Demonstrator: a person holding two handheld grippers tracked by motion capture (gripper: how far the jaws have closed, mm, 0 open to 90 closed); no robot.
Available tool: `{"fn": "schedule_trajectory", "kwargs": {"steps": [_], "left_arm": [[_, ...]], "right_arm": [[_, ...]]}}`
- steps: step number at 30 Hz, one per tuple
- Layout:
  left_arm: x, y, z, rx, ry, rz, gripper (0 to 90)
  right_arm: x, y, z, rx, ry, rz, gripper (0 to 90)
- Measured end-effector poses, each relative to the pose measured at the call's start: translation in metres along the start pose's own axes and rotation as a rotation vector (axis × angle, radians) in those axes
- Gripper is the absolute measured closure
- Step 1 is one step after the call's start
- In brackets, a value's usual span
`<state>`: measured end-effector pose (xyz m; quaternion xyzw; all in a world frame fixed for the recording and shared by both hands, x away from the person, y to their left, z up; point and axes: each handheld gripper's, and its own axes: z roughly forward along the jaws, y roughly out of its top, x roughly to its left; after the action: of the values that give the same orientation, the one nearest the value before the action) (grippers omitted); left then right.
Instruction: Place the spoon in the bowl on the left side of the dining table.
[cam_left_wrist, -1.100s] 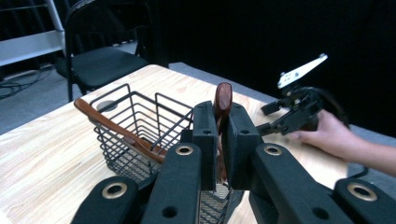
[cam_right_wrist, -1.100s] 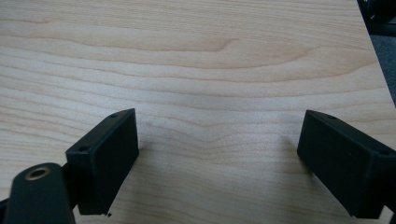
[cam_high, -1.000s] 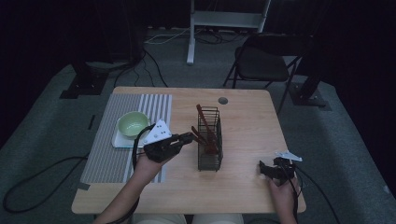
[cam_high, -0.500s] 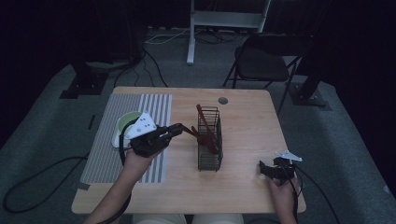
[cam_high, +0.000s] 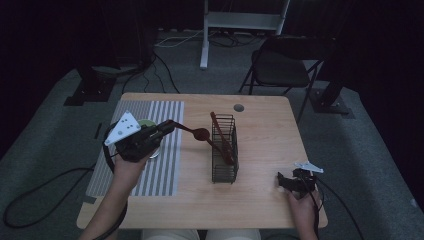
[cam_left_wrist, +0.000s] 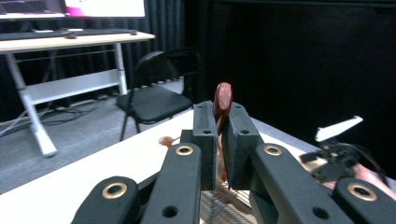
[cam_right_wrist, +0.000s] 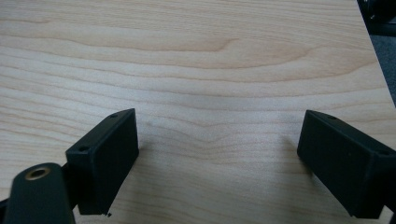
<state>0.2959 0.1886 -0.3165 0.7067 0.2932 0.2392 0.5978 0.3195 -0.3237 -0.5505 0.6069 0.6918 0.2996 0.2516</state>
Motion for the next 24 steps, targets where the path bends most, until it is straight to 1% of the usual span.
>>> {"fn": "schedule_trajectory", "kwargs": {"steps": [1, 2, 3, 5, 6, 7, 8, 10, 11, 12, 14, 15, 16, 17, 19, 20, 21, 24], "left_arm": [[0.002, 0.000, -0.003, -0.003, 0.013, 0.002, 84.5], [0.005, -0.001, -0.005, -0.012, 0.017, -0.007, 84.5], [0.006, -0.001, -0.007, -0.017, 0.037, -0.009, 84.6], [0.011, -0.002, -0.012, -0.019, 0.052, -0.012, 84.5], [0.013, -0.002, -0.013, -0.022, 0.072, -0.013, 84.5], [0.013, -0.002, -0.013, -0.022, 0.072, -0.013, 84.5], [0.017, -0.003, -0.016, -0.019, 0.081, -0.015, 84.5], [0.021, -0.005, -0.018, -0.016, 0.114, -0.014, 84.5], [0.024, -0.006, -0.020, -0.016, 0.123, -0.022, 84.5], [0.027, -0.008, -0.021, -0.023, 0.134, -0.028, 84.5], [0.034, -0.013, -0.023, -0.016, 0.172, -0.030, 84.5], [0.037, -0.015, -0.025, -0.019, 0.185, -0.044, 84.5], [0.041, -0.018, -0.026, -0.014, 0.196, -0.049, 84.5], [0.043, -0.020, -0.026, -0.010, 0.220, -0.051, 84.5], [0.049, -0.025, -0.028, -0.006, 0.240, -0.061, 84.5], [0.053, -0.029, -0.030, -0.001, 0.270, -0.065, 84.5], [0.056, -0.031, -0.031, 0.000, 0.276, -0.071, 84.5], [0.064, -0.037, -0.034, 0.005, 0.319, -0.083, 84.5]], "right_arm": [[0.000, 0.000, 0.000, 0.000, 0.000, 0.000, 11.8], [0.000, 0.000, 0.000, 0.000, 0.000, -0.001, 11.9], [0.000, 0.000, 0.000, 0.000, 0.000, 0.000, 11.9], [0.000, 0.000, 0.000, 0.000, 0.000, 0.000, 11.8], [0.000, 0.000, 0.000, -0.001, 0.000, -0.001, 11.9], [0.000, 0.000, 0.000, -0.001, 0.000, -0.001, 11.9], [0.000, 0.000, 0.000, 0.000, 0.000, 0.000, 11.8], [0.000, 0.000, 0.000, -0.001, 0.000, 0.000, 11.8], [0.000, 0.000, 0.000, -0.002, 0.000, -0.001, 11.9], [0.000, 0.000, 0.000, -0.002, 0.000, -0.001, 11.9], [0.000, 0.000, 0.000, -0.002, 0.000, 0.000, 11.8], [0.000, 0.000, 0.000, -0.002, 0.000, 0.000, 11.8], [0.000, 0.000, 0.000, -0.002, 0.000, 0.001, 11.9], [0.000, 0.000, 0.000, -0.002, 0.000, 0.001, 11.9], [0.000, 0.000, 0.000, -0.002, -0.001, -0.001, 11.9], [0.000, 0.000, 0.000, 0.000, 0.000, 0.001, 11.9], [0.000, 0.000, 0.000, -0.001, 0.000, 0.001, 11.8], [0.000, 0.000, 0.000, -0.001, 0.000, 0.000, 11.8]]}}
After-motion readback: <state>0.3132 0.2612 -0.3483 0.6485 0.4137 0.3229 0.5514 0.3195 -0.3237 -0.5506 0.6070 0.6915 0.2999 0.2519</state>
